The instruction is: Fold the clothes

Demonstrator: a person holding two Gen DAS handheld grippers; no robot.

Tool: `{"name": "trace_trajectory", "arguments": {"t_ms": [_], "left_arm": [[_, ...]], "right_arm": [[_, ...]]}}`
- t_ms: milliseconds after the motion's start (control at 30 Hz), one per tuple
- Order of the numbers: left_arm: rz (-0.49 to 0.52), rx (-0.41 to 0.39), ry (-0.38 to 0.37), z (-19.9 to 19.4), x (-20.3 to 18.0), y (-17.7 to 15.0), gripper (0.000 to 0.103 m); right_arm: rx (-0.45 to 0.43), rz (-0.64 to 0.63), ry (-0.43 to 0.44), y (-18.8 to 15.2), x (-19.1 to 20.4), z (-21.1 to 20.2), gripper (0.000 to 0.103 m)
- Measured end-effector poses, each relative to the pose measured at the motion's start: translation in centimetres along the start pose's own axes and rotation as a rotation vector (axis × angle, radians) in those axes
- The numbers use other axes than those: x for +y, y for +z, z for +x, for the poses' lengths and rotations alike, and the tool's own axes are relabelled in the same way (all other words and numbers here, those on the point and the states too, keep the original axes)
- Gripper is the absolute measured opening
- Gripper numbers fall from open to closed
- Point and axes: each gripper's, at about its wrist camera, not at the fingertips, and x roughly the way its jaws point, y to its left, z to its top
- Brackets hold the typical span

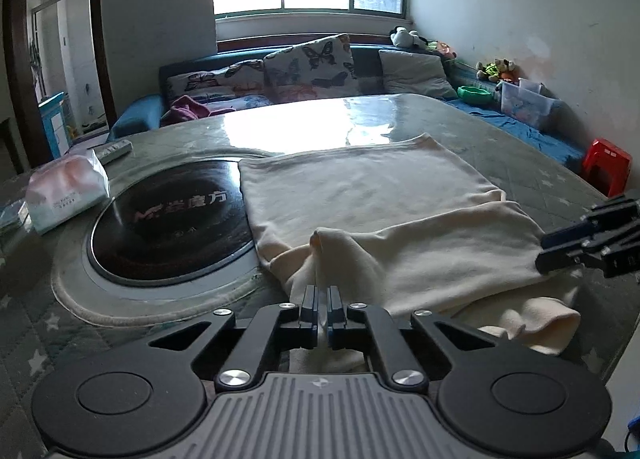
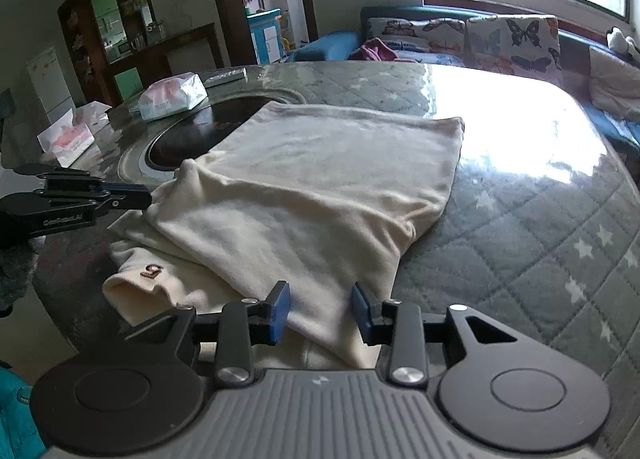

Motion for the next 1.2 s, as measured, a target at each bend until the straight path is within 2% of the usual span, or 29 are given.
{"name": "trace_trajectory", "arguments": {"t_ms": [133, 300, 400, 533, 700, 800, 967, 1200], "left_arm": [[-0.018, -0.001, -0.013, 0.8, -0.2, 1.1, 0.010], [-0.017, -0.039, -0.061, 2.2, -1.3, 2.4, 0.010], [0.001, -0.028, -0.078, 3.5, -1.8, 2.6, 0.010], [-0.001, 0.014, -0.028, 4.8, -1.1, 2.1, 0.010], [0.021, 0.009, -0.027, 3.5, 0.3, 1.1, 0.010], [0.020, -0.001, -0.011, 2.8, 0.6, 1.3, 0.016], [0.046, -0.023, -0.057, 1.8, 0.2, 1.1, 0.016], [0.144, 0.028, -0.043, 2.2, -0.7, -0.1, 0.017]], "right_arm": [[-0.027, -0.017, -0.011, 0.9, 0.1, 0.1, 0.034], [-0.053, -0.030, -0.008, 2.1, 0.3, 1.2, 0.034], [-0.061, -0.039, -0.006, 2.5, 0.5, 1.9, 0.034], [-0.052, -0.038, -0.026, 2.8, 0.0, 3.1, 0.033], [-0.034, -0.044, -0.040, 2.8, -0.7, 3.3, 0.033], [-0.045, -0.061, -0.031, 3.1, -0.4, 2.7, 0.033], [-0.051, -0.104, 0.012, 3.0, 1.3, 2.4, 0.033], [-0.004, -0.168, 0.024, 1.8, 2.9, 2.7, 0.033]]}}
